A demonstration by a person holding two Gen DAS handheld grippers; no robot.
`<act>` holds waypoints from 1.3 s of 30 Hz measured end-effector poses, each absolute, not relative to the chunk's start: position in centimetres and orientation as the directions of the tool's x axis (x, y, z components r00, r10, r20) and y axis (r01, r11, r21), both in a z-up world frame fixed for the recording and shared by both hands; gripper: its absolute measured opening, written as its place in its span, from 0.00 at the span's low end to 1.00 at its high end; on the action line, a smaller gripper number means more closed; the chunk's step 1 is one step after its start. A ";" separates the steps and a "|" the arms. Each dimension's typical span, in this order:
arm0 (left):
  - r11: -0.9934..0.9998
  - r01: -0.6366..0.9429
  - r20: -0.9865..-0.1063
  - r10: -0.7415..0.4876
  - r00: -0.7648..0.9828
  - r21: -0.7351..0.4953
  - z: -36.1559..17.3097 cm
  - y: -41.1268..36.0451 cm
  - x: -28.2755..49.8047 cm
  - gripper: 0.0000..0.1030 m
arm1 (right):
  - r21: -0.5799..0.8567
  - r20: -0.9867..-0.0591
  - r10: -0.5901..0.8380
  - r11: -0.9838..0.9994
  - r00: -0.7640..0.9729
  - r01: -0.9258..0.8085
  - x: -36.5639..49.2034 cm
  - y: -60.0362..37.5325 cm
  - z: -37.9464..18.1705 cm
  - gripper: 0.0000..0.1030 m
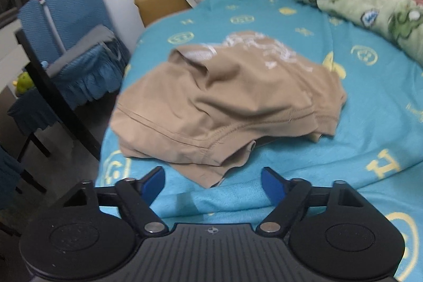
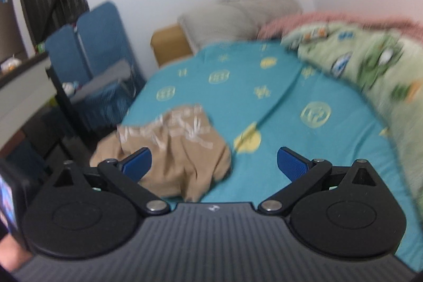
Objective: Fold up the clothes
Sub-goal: 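Grasp the tan T-shirt edge with the left gripper and lift it up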
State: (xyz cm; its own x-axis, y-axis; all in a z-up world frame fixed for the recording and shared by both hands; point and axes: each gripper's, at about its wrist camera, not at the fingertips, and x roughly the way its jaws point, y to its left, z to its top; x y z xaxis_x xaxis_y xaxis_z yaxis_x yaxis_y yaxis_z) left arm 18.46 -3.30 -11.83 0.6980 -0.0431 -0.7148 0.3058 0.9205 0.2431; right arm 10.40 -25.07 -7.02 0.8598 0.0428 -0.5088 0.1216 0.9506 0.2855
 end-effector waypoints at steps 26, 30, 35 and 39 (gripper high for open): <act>0.936 0.334 -0.214 -0.350 0.912 -0.108 1.2 2.0 9.8 0.08 | 0.125 -0.403 0.181 0.982 0.897 -0.142 12.6 -19.7 -10.4 1.00; 0.918 0.386 -0.122 -0.394 0.911 -0.086 3.3 2.1 5.5 0.08 | 0.065 -0.377 0.189 0.982 0.907 -0.178 10.5 -17.7 -9.3 1.00; 0.886 0.450 -0.018 -0.455 0.890 -0.113 5.2 2.5 0.5 0.08 | 0.058 -0.326 0.203 0.979 0.923 -0.195 7.6 -16.5 -7.2 1.00; 0.873 0.472 -0.011 -0.477 0.879 -0.127 5.0 2.8 -1.6 0.08 | 0.094 -0.336 0.261 0.965 0.905 -0.244 6.8 -15.6 -6.6 1.00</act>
State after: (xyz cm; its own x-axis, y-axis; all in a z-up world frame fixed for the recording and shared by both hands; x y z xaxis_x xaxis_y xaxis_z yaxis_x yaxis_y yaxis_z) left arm -1.61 2.76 4.97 0.8790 -0.4767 -0.0115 0.4716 0.8727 -0.1266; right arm 6.76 -15.62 -6.58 0.9050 0.2614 -0.3357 -0.2441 0.9652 0.0937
